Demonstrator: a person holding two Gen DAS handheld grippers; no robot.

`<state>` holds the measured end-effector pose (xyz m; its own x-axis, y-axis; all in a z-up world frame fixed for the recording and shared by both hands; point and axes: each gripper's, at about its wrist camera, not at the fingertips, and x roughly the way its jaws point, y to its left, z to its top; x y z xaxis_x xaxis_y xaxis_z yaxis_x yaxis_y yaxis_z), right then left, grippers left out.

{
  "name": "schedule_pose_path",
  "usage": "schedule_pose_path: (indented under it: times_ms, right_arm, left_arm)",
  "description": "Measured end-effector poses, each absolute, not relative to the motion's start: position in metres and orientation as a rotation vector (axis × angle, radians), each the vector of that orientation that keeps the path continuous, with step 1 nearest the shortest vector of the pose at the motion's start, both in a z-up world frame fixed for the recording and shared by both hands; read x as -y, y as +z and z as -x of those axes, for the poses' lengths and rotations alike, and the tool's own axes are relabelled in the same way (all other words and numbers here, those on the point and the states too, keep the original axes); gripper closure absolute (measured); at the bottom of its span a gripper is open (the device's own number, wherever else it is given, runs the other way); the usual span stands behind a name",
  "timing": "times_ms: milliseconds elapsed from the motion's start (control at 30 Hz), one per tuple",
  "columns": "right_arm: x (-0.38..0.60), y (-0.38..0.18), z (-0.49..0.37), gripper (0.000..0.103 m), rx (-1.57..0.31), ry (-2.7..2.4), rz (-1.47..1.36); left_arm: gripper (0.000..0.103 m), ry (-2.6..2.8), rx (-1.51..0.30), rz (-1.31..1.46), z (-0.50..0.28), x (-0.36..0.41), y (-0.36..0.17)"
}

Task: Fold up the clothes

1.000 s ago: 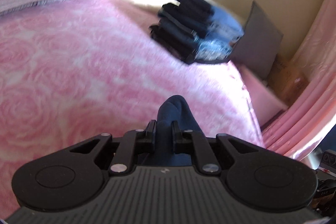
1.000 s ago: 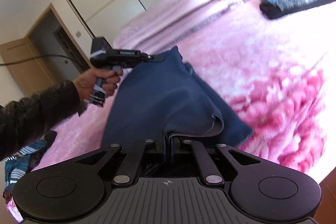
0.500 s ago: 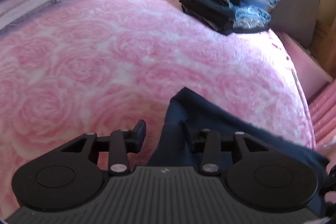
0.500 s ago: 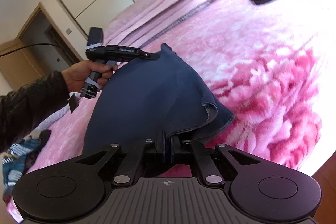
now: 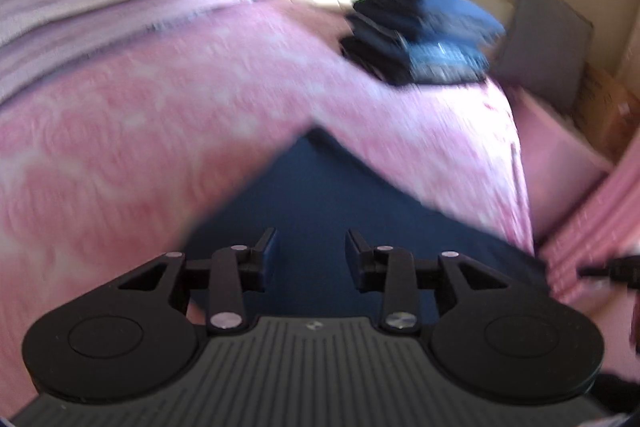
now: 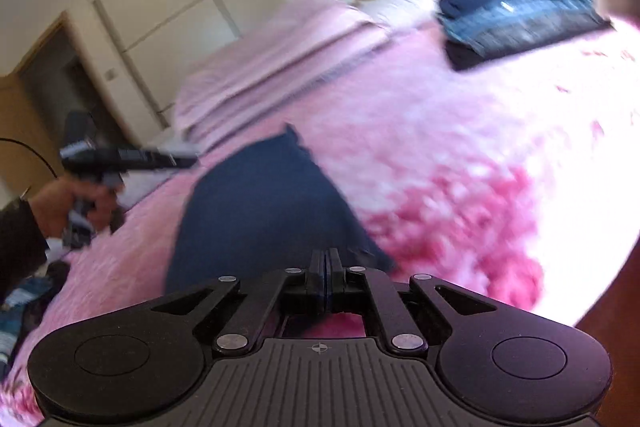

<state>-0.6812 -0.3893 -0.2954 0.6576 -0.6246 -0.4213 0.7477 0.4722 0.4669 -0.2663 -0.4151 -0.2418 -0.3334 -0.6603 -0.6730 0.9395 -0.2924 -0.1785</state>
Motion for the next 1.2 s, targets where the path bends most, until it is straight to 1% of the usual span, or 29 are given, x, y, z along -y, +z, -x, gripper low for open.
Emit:
schedule_pose_path:
  times_ms: [133, 233, 367, 400, 533, 600, 667, 700, 800, 867, 1000, 1067, 1133, 1200]
  right_arm:
    - [0.407, -0.292, 0.642, 0.1, -0.219, -0.74, -0.658]
    - [0.427, -0.297, 0.604, 0.1, -0.271, -0.664, -0.642]
    - [0.454, -0.322, 0.574, 0.1, -0.342, -0.609, -0.658]
    - [0.461, -0.332, 0.571, 0.1, -0.366, -0.606, -0.688]
    - [0.47, -0.35, 0.589, 0.1, -0.323, -0.566, -0.734]
    - [0.467, -0.348, 0.601, 0.1, -0.321, -0.59, -0.74]
    - [0.466, -0.341, 0.61, 0.1, -0.335, -0.646, -0.752]
    - [0.465, -0.338, 0.615, 0.1, -0.342, -0.674, -0.758]
    - [0.463, -0.319, 0.619, 0.1, -0.338, -0.692, -0.737]
    - [0.468, -0.31, 0.609, 0.1, -0.342, -0.669, -0.709]
    - [0.493, -0.307, 0.568, 0.099, -0.395, -0.605, -0.651]
    - [0.505, -0.306, 0.547, 0.099, -0.421, -0.573, -0.621]
    - [0.517, -0.305, 0.527, 0.099, -0.446, -0.541, -0.592]
    - [0.534, -0.317, 0.513, 0.098, -0.505, -0.535, -0.586]
  left_arm:
    - [0.072, -1.796, -0.672, -0.584, 0.275, 0.394, -0.272]
    - [0.072, -1.785, -0.709, -0.525, 0.268, 0.398, -0.277]
    - [0.073, -1.795, -0.672, -0.569, 0.272, 0.406, -0.278]
    - [0.073, -1.795, -0.667, -0.574, 0.272, 0.407, -0.279]
    - [0.075, -1.795, -0.67, -0.554, 0.269, 0.409, -0.283]
    - [0.078, -1.791, -0.687, -0.525, 0.265, 0.41, -0.284]
    - [0.085, -1.774, -0.711, -0.492, 0.259, 0.411, -0.283]
    - [0.086, -1.76, -0.713, -0.474, 0.255, 0.411, -0.28]
    - [0.087, -1.705, -0.681, -0.436, 0.246, 0.404, -0.268]
    - [0.085, -1.673, -0.68, -0.415, 0.239, 0.4, -0.263]
    - [0.084, -1.655, -0.714, -0.421, 0.233, 0.401, -0.271]
    - [0.079, -1.653, -0.712, -0.423, 0.232, 0.405, -0.277]
    - [0.079, -1.654, -0.723, -0.408, 0.228, 0.411, -0.281]
    - [0.078, -1.656, -0.733, -0.397, 0.223, 0.418, -0.284]
